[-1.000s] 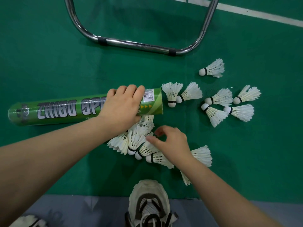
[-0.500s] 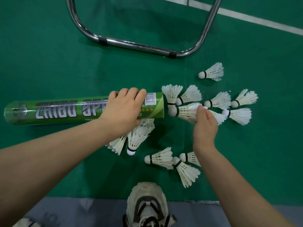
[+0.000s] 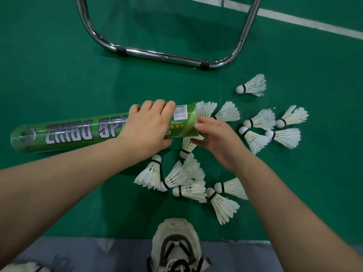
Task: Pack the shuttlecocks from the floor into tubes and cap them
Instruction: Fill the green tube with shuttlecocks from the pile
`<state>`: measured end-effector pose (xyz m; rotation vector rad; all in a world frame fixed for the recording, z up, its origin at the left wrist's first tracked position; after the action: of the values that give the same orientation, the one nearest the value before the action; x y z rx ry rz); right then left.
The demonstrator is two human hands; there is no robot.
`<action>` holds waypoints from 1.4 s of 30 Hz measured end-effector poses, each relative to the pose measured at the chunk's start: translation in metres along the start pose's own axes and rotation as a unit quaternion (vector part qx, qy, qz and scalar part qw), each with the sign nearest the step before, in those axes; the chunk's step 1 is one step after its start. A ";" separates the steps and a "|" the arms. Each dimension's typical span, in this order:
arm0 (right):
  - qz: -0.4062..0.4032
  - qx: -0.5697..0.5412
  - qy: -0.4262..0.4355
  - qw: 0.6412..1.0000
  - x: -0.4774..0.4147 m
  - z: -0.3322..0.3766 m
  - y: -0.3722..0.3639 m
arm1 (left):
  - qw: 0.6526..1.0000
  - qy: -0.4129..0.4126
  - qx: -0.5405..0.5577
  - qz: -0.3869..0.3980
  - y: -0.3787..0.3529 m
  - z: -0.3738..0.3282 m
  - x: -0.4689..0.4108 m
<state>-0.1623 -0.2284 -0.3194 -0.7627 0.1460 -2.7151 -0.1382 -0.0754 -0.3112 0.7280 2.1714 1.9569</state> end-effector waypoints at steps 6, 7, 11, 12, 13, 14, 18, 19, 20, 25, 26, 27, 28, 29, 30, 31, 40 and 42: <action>0.116 0.070 -0.082 0.987 -0.012 0.005 -0.012 | 1.000 -0.013 -0.003 -0.002 0.000 -0.005 0.003; 0.109 0.084 -0.084 0.987 -0.014 0.005 -0.015 | 1.000 -0.017 0.000 -0.002 -0.001 -0.007 0.003; -0.172 0.023 0.005 0.985 -0.014 -0.001 0.008 | 1.000 -0.011 0.022 -0.012 -0.001 -0.009 -0.004; -0.268 0.015 0.035 0.963 -0.007 -0.006 0.019 | 1.000 -0.008 0.024 -0.014 0.000 -0.009 -0.006; -0.335 0.044 0.049 0.940 0.000 -0.012 0.029 | 1.000 -0.006 0.022 -0.015 0.000 -0.008 -0.007; -0.366 0.100 0.047 0.924 0.005 -0.019 0.037 | 1.000 -0.005 0.018 -0.014 -0.001 -0.007 -0.008; -0.253 0.399 -0.031 0.881 0.003 -0.054 0.044 | 1.000 0.003 0.005 -0.013 -0.002 -0.002 -0.008; -0.235 0.424 -0.040 0.874 0.001 -0.060 0.042 | 1.000 0.004 0.004 -0.012 -0.002 -0.001 -0.008; -0.230 0.433 -0.042 0.871 0.000 -0.064 0.039 | 1.000 0.005 0.003 -0.012 -0.002 -0.001 -0.007; -0.273 0.303 -0.033 0.913 0.001 -0.062 0.044 | 1.000 0.012 -0.004 -0.008 -0.002 0.005 -0.006; -0.290 0.263 -0.031 0.920 0.002 -0.059 0.047 | 1.000 0.013 -0.006 -0.008 -0.002 0.006 -0.006; -0.307 0.224 -0.024 0.925 0.003 -0.057 0.050 | 1.000 0.014 -0.007 -0.007 -0.002 0.007 -0.006; -0.325 0.186 -0.013 0.927 0.006 -0.055 0.053 | 1.000 0.014 -0.007 -0.008 -0.003 0.007 -0.006; -0.344 0.150 0.005 0.927 0.009 -0.053 0.054 | 1.000 0.012 -0.008 -0.007 -0.003 0.007 -0.005; -0.365 0.115 0.029 0.923 0.012 -0.050 0.055 | 1.000 0.010 -0.008 -0.006 -0.004 0.007 -0.005; -0.387 0.079 0.056 0.917 0.017 -0.046 0.055 | 1.000 0.008 -0.008 -0.003 -0.005 0.006 -0.005; -0.287 0.021 0.135 0.948 0.022 -0.002 0.021 | 1.000 -0.004 -0.002 0.005 -0.008 0.003 -0.001; -0.201 0.055 0.087 0.974 0.016 0.001 0.008 | 1.000 -0.005 -0.001 0.003 -0.006 0.003 0.000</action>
<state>-0.1731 -0.2413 -0.3123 -0.5726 -0.1338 -3.1398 -0.1383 -0.0731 -0.3178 0.7436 2.1643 1.9533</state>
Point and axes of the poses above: each hand's wrist, its own x-axis away from the middle knuckle, its own y-axis out of the back of the hand, z = x × y, the point moved 4 cm from there along -x, towards the middle knuckle, and after that the axes turned 4 degrees about z, right-handed, at the moved point
